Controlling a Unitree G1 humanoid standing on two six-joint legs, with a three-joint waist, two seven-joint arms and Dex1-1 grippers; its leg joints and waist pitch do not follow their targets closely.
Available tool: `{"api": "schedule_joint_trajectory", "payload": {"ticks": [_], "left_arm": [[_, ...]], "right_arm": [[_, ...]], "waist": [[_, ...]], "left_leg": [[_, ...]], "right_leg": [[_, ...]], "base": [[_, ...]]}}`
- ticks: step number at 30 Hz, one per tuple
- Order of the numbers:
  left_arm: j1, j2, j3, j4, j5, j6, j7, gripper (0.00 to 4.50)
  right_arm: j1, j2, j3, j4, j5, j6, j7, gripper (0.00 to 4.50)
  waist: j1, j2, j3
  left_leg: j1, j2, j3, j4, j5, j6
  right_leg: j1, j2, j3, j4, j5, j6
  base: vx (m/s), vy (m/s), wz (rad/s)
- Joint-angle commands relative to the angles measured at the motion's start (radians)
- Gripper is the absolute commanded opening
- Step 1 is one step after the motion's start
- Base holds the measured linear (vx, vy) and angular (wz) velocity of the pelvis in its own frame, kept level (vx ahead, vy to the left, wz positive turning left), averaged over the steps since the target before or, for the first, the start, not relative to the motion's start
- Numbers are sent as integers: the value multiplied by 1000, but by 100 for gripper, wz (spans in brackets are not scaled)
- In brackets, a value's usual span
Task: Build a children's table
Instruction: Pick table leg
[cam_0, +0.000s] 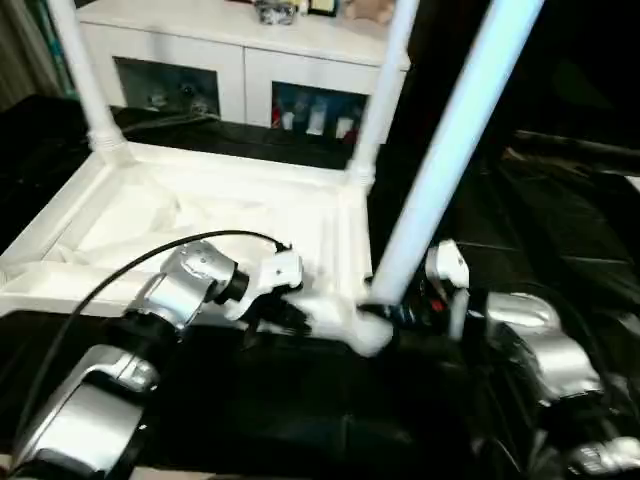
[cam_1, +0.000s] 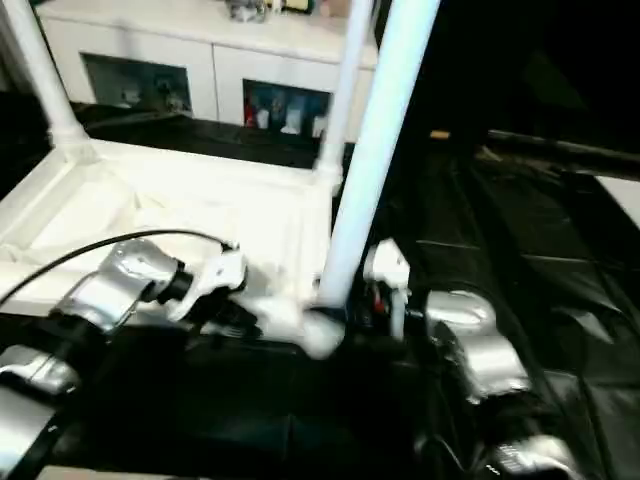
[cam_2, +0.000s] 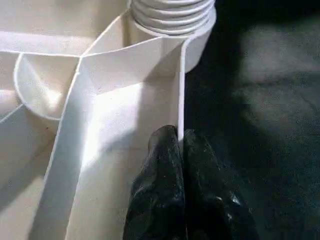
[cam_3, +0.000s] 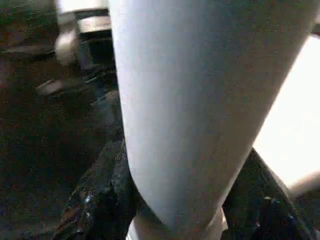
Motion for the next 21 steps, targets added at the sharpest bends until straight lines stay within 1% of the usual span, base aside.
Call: {"api": "schedule_joint_trajectory", "payload": {"ticks": [1,2,3,4,5,6,7,8,9,10,11,12,13,14,15,16,17,18,19,20,21], "left_arm": [[-31,-55,33,10,-29,28,63,0],[-33,-66,40,17,-29,49,90,0],[-35,-79,47,25,-30,70,118,0],[-35,-79,47,25,-30,70,118,0],[-39,-93,55,34,-29,96,156,0],[-53,-127,75,59,-26,153,245,0],[-63,-146,86,76,-23,178,299,0],[-72,-162,94,91,-21,199,341,0],[-84,-182,106,111,-18,222,392,0],[-94,-202,116,129,-15,232,439,0],[-94,-202,116,129,-15,232,439,0],[-111,-238,130,161,-7,234,523,0],[-116,-256,133,173,-4,231,556,0],[-117,-258,133,175,-3,230,561,0],[-125,-292,140,193,1,226,623,0],[-126,-295,140,194,0,226,627,0],[-133,-321,149,211,-2,223,667,0],[-134,-325,150,214,-1,221,675,0],[-139,-335,153,225,2,216,699,0],[-140,-337,155,229,3,213,707,0],[-142,-337,156,232,4,208,711,0]], "right_arm": [[17,11,-5,171,-78,50,-160,186],[7,21,-15,196,-83,54,-206,186],[-4,32,-24,218,-87,62,-252,186],[-4,32,-24,218,-87,62,-252,186],[-13,46,-33,237,-90,75,-294,186],[-37,77,-50,283,-100,88,-387,186],[-53,96,-64,313,-101,92,-443,186],[-70,114,-79,342,-100,93,-502,186],[-94,136,-100,382,-98,91,-580,186],[-117,157,-120,416,-89,88,-639,186],[-117,157,-120,416,-89,88,-639,186],[-164,193,-155,483,-80,70,-761,186],[-182,208,-162,508,-78,60,-798,186],[-185,210,-163,512,-78,58,-803,186],[-218,238,-172,552,-79,39,-877,186],[-220,240,-172,554,-79,38,-880,186],[-244,264,-177,580,-79,30,-913,186],[-249,269,-177,584,-80,29,-918,186],[-266,287,-182,601,-86,25,-938,186],[-273,293,-185,608,-90,23,-946,186],[-279,297,-185,612,-94,21,-950,186]], "waist": [[-9,19,-30],[-12,19,-29],[-17,19,-31],[-18,22,-32],[-23,30,-31],[-32,30,-30],[-36,36,-26],[-39,34,-23],[-49,37,-22],[-59,49,-21],[-59,49,-21],[-69,69,-14],[-65,69,-18],[-54,82,-10],[-13,71,-7],[-13,20,-3],[-13,20,-3],[-18,7,15],[-25,15,-11],[-6,35,-28],[-26,30,-31]], "left_leg": [[13,18,-22,-85,-525,-47],[14,18,-24,-84,-536,-49],[14,16,-28,-84,-547,-48],[15,16,-30,-84,-549,-48],[17,17,-33,-85,-563,-44],[17,18,-35,-88,-578,-44],[22,15,-36,-87,-597,-47],[29,14,-36,-84,-615,-46],[40,11,-39,-78,-648,-43],[40,15,-47,-84,-676,-38],[40,15,-47,-84,-676,-38],[29,34,-60,-118,-781,-37],[3,54,-60,-152,-835,-33],[-18,65,-46,-190,-881,-40],[-36,76,-10,-222,-898,-30],[37,29,8,-138,-764,-20],[37,29,8,-138,-764,-20],[119,-27,-17,98,-330,10],[-29,6,-56,-22,-263,-7],[1,15,-56,-57,-309,-18],[24,12,-49,-69,-386,-16]], "right_leg": [[8,-46,8,-98,-556,-128],[7,-46,6,-101,-580,-120],[8,-48,2,-105,-612,-108],[9,-50,-1,-107,-618,-106],[10,-51,-7,-114,-620,-107],[14,-50,-17,-117,-611,-111],[7,-49,-23,-125,-633,-106],[3,-47,-30,-133,-657,-99],[0,-45,-47,-148,-694,-84],[15,-44,-69,-154,-667,-80],[15,-44,-69,-154,-667,-80],[47,-31,-98,-138,-558,-82],[82,-28,-94,-77,-433,-101],[97,-18,-93,-24,-378,-112],[103,-10,-65,62,-267,-116],[14,-33,-14,-46,-573,-71],[14,-33,-14,-46,-573,-71],[-82,-162,-1,-240,-1182,-29],[88,-141,-36,-125,-960,-25],[69,-102,-41,-116,-770,-35],[38,-63,-53,-92,-511,-72]], "base": [[-62,6,-8],[-60,10,-9],[-60,10,-9],[-55,12,-8],[0,0,0],[0,0,0],[0,0,0],[-63,13,-6],[-63,13,-6],[-67,32,-7],[0,0,0],[0,0,0],[0,0,0],[-89,-15,9],[-89,-15,9],[4,-99,24],[22,-115,11],[22,-115,11],[56,10,-39],[68,52,-27],[68,52,-27]]}}
